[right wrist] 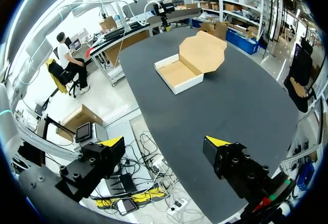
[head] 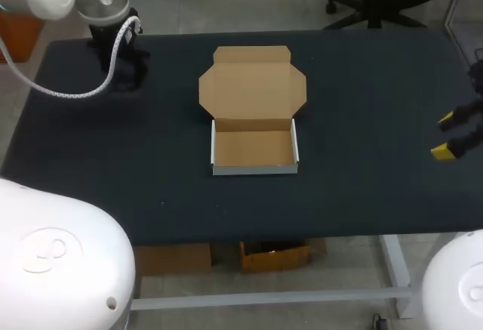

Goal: Assemble the packaging by folding the flat box into shape, placing the metal phone stand inside, and closing the box properly

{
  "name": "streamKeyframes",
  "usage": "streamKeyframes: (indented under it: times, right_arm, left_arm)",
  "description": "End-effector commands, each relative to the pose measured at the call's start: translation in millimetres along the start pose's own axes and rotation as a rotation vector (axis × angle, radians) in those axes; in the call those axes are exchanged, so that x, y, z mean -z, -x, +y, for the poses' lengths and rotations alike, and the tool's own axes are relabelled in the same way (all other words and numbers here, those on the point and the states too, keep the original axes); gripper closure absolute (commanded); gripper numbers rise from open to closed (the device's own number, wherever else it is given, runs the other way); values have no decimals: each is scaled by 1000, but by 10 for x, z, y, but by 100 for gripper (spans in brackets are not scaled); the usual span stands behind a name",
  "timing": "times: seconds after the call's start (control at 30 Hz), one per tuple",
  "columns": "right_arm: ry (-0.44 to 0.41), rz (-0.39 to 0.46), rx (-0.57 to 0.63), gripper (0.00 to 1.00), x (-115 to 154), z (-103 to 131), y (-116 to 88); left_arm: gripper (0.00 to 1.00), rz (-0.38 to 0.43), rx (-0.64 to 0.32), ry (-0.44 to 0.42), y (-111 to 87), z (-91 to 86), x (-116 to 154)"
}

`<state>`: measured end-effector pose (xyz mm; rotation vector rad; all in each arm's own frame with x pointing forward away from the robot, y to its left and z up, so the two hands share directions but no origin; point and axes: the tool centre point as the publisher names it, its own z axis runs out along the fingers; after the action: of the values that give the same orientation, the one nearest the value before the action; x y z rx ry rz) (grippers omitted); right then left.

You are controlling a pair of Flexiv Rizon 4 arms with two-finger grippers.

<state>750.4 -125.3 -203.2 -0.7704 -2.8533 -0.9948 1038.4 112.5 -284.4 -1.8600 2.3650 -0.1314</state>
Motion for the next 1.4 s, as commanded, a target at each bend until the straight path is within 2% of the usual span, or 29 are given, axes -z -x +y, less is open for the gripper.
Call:
streamKeyframes:
  times: [0.03,0.9,1.3,1.4]
  right_arm:
    - [2,5,1,0,8,1,12]
    - [2,5,1,0,8,1,12]
    - [2,5,1,0,8,1,12]
    - [2,5,1,0,8,1,12]
  left_arm:
    - [100,-13,-20,-14,-112,57,82]
    - [100,2,-129,-24,-625,145,211]
    - [100,7,-180,-28,-909,256,302]
    - [100,7,-180,-28,-909,256,302]
